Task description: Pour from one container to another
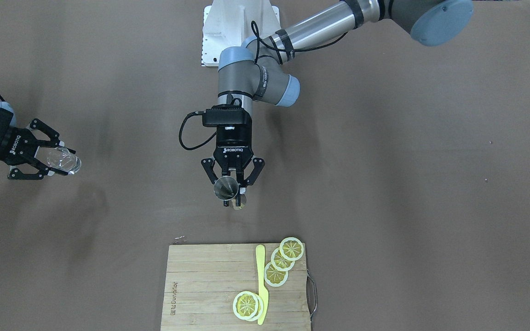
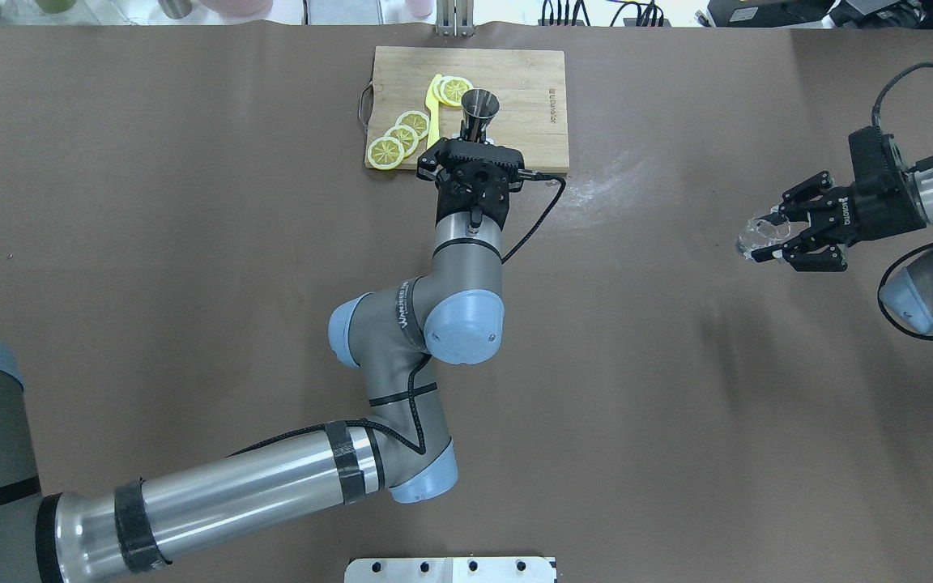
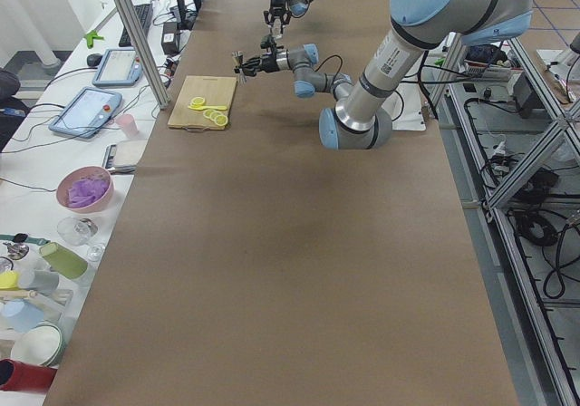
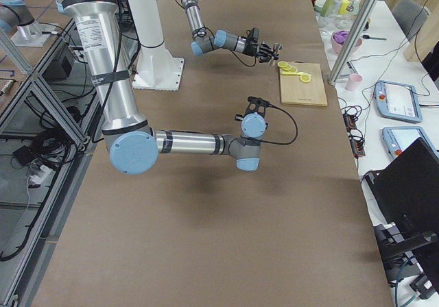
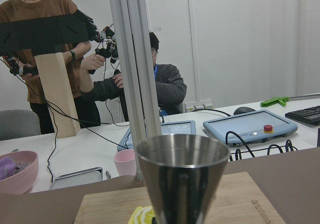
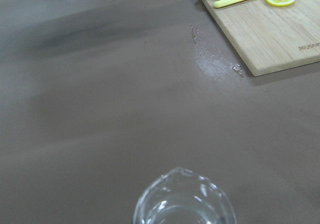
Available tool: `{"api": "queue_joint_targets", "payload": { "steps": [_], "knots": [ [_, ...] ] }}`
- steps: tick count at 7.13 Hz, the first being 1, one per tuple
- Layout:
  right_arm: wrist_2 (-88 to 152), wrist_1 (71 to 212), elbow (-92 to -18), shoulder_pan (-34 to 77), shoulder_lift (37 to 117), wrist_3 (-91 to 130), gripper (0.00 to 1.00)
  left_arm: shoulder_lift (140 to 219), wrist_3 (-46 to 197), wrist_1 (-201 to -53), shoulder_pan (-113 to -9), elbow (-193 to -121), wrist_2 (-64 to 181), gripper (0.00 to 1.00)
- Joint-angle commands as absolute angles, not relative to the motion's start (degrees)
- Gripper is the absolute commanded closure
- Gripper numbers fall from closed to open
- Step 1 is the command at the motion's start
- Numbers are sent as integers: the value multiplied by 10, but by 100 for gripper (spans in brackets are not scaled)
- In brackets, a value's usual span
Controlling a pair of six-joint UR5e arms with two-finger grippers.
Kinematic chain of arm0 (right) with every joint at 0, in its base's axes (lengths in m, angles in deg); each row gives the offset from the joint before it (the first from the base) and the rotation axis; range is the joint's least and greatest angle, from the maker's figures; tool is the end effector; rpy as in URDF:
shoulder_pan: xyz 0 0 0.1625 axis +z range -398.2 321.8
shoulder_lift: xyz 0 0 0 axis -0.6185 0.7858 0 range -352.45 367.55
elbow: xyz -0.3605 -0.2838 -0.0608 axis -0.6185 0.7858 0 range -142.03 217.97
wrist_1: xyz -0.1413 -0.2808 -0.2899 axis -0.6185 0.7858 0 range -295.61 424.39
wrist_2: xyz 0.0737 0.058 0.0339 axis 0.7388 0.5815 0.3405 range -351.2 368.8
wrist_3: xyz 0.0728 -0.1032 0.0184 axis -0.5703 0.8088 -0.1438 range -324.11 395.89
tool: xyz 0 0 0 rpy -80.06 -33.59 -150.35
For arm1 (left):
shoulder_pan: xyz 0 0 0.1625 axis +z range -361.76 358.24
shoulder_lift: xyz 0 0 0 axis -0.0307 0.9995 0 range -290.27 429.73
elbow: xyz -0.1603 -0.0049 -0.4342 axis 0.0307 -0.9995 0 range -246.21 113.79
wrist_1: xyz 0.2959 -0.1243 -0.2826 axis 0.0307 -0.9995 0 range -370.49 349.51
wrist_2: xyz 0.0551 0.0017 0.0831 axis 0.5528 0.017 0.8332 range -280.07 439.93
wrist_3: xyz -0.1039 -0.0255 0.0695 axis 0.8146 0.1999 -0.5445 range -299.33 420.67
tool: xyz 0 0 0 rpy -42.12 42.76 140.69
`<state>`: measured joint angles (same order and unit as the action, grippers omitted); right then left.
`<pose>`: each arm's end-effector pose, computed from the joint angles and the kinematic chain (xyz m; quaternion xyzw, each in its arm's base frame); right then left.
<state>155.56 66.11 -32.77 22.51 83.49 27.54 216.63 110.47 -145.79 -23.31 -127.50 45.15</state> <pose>-0.2696 -0.5351 0.5577 0.4375 -0.5249 -0.4296 0.5903 0.6976 -0.5315 0.1483 0.5908 0.2645 -0.1586 0.7456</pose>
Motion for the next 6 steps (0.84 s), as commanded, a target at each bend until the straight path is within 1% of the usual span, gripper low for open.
{"api": "queue_joint_targets", "payload": {
  "steps": [1, 2, 3, 5, 6],
  "knots": [
    [1558, 717, -343, 232, 828, 291, 100, 2194, 1046, -1436, -222, -1252, 455, 100],
    [1558, 741, -344, 233, 826, 291, 100, 2196, 1029, -1436, -219, -1251, 455, 100],
    [1555, 781, -360, 236, 821, 291, 100, 2201, 977, -1436, -218, -1250, 455, 100],
    [1541, 881, -415, 238, 809, 292, 100, 2222, 932, -1436, -218, -1232, 455, 100],
    [1530, 899, -426, 239, 804, 307, 100, 2226, 930, -1436, -218, -1230, 454, 100]
  ]
}}
